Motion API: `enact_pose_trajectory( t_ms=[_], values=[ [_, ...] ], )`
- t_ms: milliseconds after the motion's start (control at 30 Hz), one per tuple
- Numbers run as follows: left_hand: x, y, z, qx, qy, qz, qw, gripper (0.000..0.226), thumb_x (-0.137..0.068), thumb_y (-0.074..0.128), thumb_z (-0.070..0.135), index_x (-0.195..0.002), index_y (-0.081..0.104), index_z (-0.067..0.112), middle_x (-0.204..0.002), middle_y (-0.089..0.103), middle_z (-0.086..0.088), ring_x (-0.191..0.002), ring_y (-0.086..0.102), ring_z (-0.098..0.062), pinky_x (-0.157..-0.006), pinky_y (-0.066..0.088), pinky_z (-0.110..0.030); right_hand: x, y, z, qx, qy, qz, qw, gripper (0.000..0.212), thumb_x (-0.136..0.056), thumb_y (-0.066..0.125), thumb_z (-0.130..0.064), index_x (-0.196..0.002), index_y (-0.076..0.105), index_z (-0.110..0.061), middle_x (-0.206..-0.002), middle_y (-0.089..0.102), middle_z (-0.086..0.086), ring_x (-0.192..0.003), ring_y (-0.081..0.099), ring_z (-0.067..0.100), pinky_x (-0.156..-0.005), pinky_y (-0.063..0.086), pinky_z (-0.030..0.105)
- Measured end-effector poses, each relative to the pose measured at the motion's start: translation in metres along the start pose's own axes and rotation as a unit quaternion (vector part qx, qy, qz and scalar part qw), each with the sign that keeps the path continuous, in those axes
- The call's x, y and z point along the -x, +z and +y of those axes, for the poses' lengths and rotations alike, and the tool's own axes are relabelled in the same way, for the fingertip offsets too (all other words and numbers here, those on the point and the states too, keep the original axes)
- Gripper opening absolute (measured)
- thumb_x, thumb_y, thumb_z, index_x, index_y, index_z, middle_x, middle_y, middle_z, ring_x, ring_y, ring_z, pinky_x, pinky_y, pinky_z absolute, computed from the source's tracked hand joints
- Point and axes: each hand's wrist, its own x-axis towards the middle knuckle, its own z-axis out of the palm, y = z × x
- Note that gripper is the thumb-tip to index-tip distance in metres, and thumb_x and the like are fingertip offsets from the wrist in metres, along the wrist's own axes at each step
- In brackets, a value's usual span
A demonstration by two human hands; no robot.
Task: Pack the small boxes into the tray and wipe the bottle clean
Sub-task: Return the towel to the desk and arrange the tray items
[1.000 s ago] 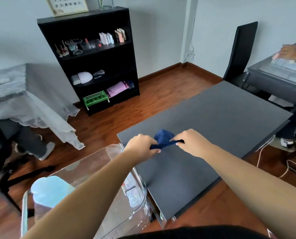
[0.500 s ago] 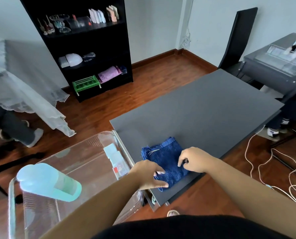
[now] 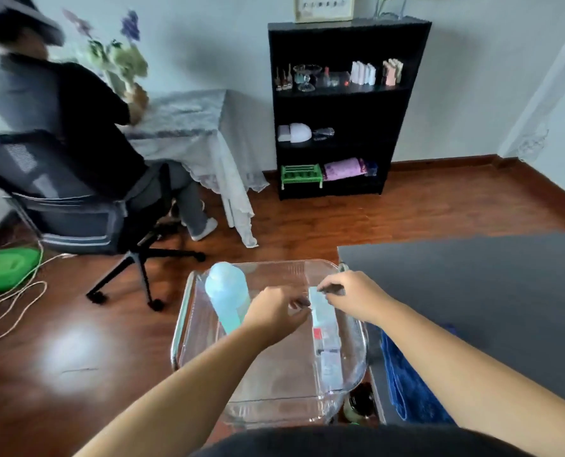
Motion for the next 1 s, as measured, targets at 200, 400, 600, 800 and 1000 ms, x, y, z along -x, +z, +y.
enact_pose_trajectory(
  t_ms=[200, 400, 600, 800, 1000],
  values=[
    [0.064, -0.024, -0.071, 0.039, -0.162, 0.108, 0.980, 0.013, -0.080, 0.071, 0.026, -0.089, 0.074, 0.018, -0.085, 0.074, 0.005, -0.078, 0.066, -0.011, -0.077, 0.053, -0.027, -0.042, 0.056, -0.063, 0.006, -0.069, -0.067, 0.995, 0.019, -0.083, 0.064, -0.017, -0.097, 0.071, -0.028, -0.095, 0.069, -0.009, -0.087, 0.063, 0.011, -0.071, 0.045, 0.015],
    [0.080, -0.038, -0.109, 0.120, -0.255, 0.190, 0.941, 0.034, -0.071, 0.082, 0.031, -0.095, 0.060, 0.022, -0.080, 0.064, 0.010, -0.072, 0.062, -0.009, -0.070, 0.057, -0.028, -0.066, 0.095, -0.091, -0.022, -0.055, -0.058, 0.997, 0.031, -0.078, 0.075, -0.028, -0.101, 0.054, -0.031, -0.112, 0.064, -0.007, -0.103, 0.060, 0.017, -0.077, 0.047, 0.024],
    [0.053, -0.041, -0.115, 0.206, -0.248, 0.189, 0.927, 0.062, -0.065, 0.088, 0.029, -0.107, 0.043, 0.034, -0.096, 0.060, 0.013, -0.085, 0.064, -0.008, -0.065, 0.054, -0.018, -0.087, 0.102, -0.091, -0.093, -0.028, -0.094, 0.991, 0.070, -0.073, 0.081, -0.018, -0.124, 0.038, -0.040, -0.134, 0.052, -0.006, -0.120, 0.049, 0.014, -0.092, 0.048, 0.031],
    [0.042, -0.041, -0.118, 0.242, -0.232, 0.213, 0.918, 0.057, -0.069, 0.085, 0.022, -0.109, 0.047, 0.037, -0.096, 0.062, 0.014, -0.085, 0.066, -0.007, -0.068, 0.055, -0.020, -0.102, 0.105, -0.098, -0.138, -0.041, -0.097, 0.985, 0.077, -0.068, 0.080, -0.006, -0.108, 0.040, -0.058, -0.137, 0.051, -0.002, -0.121, 0.052, 0.024, -0.095, 0.052, 0.049],
    [0.024, -0.063, -0.133, 0.249, -0.218, 0.170, 0.928, 0.059, -0.072, 0.082, 0.012, -0.121, 0.054, 0.029, -0.102, 0.063, 0.010, -0.087, 0.064, -0.006, -0.069, 0.052, -0.016, -0.113, 0.113, -0.104, -0.146, -0.017, -0.026, 0.989, 0.072, -0.064, 0.085, -0.013, -0.116, 0.045, -0.042, -0.127, 0.061, -0.001, -0.104, 0.062, 0.019, -0.070, 0.051, 0.020]
  ],
)
